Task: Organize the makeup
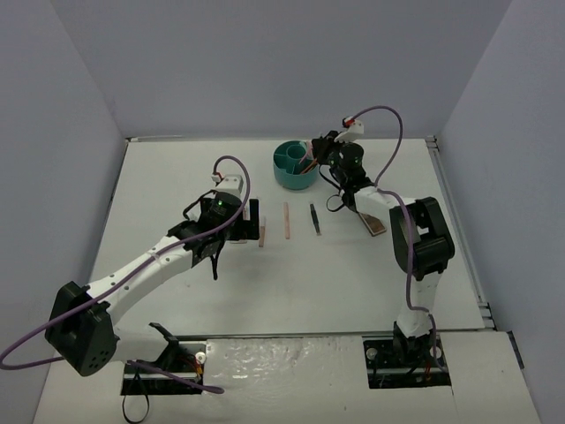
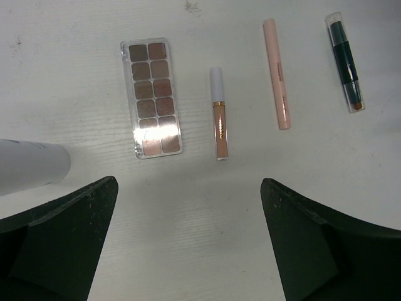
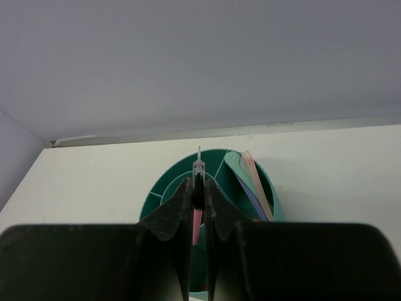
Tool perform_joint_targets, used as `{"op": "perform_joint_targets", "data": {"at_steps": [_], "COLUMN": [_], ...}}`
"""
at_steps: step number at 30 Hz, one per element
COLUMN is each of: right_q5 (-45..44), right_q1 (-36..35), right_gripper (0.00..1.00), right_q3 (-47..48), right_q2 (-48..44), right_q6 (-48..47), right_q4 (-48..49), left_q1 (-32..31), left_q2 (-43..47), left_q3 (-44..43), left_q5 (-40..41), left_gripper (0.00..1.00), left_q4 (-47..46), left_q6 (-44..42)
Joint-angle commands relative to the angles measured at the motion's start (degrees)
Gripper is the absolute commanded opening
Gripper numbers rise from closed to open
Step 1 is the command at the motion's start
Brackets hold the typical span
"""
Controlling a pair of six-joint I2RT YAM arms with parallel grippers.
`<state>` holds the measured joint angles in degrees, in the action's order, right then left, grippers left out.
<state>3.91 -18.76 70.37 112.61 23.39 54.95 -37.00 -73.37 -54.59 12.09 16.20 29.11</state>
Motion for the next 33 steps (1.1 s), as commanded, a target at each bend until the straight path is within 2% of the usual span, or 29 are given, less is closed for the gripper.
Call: {"op": "perform_joint_targets", "data": {"at_steps": [1, 4, 7, 11, 16, 21, 28, 33], "right_q5": [2.17, 2.61, 2.94, 3.02, 2.44, -0.23, -7.43, -7.95], "right_q1": [0.09, -0.06, -0.22, -0.31, -0.32, -0.31, -1.12, -2.35], "right_gripper": [0.00, 0.01, 0.07, 0.37, 0.54, 0.59, 0.63, 0.64], "right_q3": [2.71, 2.05, 1.36, 0.49, 0.39, -0.89, -4.03, -6.54], "right_q2": [0.64, 1.34, 1.56, 1.14, -1.02, -5.56, -17.52, -23.62], "right_q6": [1.04, 1.06, 1.21, 0.96, -1.17, -4.35, -9.53, -10.74], "right_q4": [5.08, 5.37, 5.68, 5.54, 2.36, -2.55, -21.09, -36.99], "left_q1": [0.57, 0.70, 0.62, 0.62, 0.70, 0.67, 0.70, 0.65], "left_q2": [0.73, 0.57, 0.42, 0.00, -0.02, 0.75, 1.74, 1.65], "left_q3": [-1.40, -1.47, -1.40, -1.39, -1.40, -1.49, -2.02, -2.75], "left_q5": [-0.05, -0.14, -0.22, -0.56, -1.01, -1.44, -2.17, -2.86], "left_gripper": [0.97, 0.97, 0.97, 0.97, 0.97, 0.97, 0.97, 0.97], "left_q4": [-2.40, -2.33, -2.40, -2.40, -2.32, -2.16, -1.07, -0.21], "left_q6": [0.86, 0.96, 1.12, 1.29, 1.56, 1.84, 2.80, 3.27]}}
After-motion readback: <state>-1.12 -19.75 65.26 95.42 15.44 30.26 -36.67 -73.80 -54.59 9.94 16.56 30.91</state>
